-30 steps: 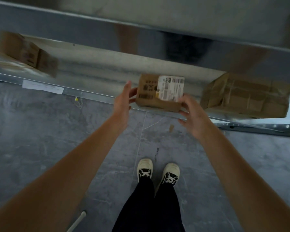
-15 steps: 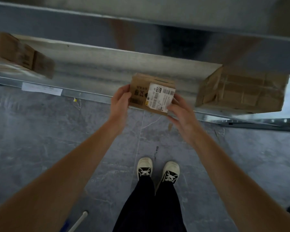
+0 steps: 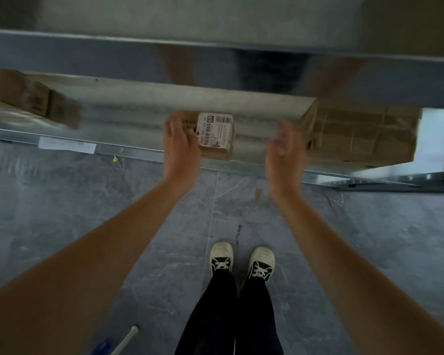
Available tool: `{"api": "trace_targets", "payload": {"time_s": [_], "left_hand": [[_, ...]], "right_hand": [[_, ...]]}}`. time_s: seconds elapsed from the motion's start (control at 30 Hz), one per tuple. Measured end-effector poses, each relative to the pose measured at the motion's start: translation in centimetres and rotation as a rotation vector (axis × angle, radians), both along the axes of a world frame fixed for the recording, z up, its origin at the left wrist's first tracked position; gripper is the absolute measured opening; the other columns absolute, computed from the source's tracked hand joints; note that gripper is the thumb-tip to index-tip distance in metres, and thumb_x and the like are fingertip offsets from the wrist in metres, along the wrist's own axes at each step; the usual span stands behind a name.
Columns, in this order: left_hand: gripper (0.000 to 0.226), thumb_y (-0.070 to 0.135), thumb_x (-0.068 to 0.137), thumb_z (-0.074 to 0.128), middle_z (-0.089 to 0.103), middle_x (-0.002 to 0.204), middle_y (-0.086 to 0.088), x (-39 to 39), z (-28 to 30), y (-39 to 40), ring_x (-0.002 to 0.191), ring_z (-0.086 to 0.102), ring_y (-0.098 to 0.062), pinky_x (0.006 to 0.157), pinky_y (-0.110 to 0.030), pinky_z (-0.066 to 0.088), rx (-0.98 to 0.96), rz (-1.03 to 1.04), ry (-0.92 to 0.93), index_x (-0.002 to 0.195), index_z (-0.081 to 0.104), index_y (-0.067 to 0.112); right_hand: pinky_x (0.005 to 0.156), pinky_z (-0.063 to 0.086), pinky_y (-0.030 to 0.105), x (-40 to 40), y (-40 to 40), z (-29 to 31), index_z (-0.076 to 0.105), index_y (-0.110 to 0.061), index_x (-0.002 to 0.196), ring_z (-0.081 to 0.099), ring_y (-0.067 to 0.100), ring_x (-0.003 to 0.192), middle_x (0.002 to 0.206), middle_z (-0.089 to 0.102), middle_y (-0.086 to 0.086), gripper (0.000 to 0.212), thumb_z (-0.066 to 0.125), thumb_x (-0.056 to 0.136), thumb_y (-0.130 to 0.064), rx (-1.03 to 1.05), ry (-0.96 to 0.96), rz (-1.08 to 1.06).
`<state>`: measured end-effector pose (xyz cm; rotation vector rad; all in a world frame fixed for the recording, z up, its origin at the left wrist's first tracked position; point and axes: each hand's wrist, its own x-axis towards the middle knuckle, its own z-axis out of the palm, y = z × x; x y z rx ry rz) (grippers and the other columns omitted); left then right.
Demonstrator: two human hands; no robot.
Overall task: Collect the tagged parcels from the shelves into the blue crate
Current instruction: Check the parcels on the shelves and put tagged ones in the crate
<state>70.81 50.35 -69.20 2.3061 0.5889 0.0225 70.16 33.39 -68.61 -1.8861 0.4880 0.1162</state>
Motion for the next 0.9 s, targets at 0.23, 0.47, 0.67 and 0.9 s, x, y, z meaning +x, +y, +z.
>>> {"api": "trace_targets", "payload": {"time_s": [0.23,0.47,0.67,0.9], "left_hand": [[0.045,0.019,0.102,0.036,0.036,0.151,-0.005,2.6,1.3,-13.4,0.138,0.034,-0.016,0.115,-0.03,0.027,-0.467,-0.187,0.147,0.147,0.033,0.013],[0.031,0.02,0.104,0.028,0.053,0.097,-0.002,3.2,0.3,-20.5,0.084,0.049,-0.009,0.076,-0.016,0.04,-0.763,-0.05,0.349,0.118,0.054,0.01],[0.037,0.031,0.094,0.036,0.061,0.108,-0.016,2.3,-0.7,-18.8,0.099,0.057,-0.025,0.091,-0.038,0.045,-0.768,0.098,0.338,0.11,0.059,0.005],[0.041,0.036,0.103,0.025,0.064,0.114,-0.001,2.6,3.1,-16.7,0.104,0.058,-0.014,0.086,-0.032,0.05,-0.714,0.096,0.13,0.117,0.062,0.024]], "right_hand": [[0.11,0.032,0.023,1.8,-17.2,-0.6,0.048,-0.009,0.136,0.045,0.02,0.13,0.138,0.05,0.006,0.053,0.04,0.088,-0.029,-0.395,-0.151,-0.41],[0.108,0.037,0.036,2.2,-21.3,-1.7,0.04,-0.022,0.143,0.049,0.015,0.123,0.137,0.052,-0.002,0.051,0.044,0.097,-0.044,-0.019,0.275,-0.26],[0.09,0.039,0.03,1.3,-19.4,-0.9,0.059,-0.02,0.123,0.053,0.011,0.102,0.11,0.061,-0.005,0.038,0.047,0.096,-0.044,0.118,0.24,-0.365],[0.087,0.054,0.043,-0.7,-20.2,2.1,0.06,-0.021,0.116,0.063,0.023,0.105,0.115,0.066,0.002,0.047,0.045,0.093,-0.059,0.415,0.263,-0.496]]}}
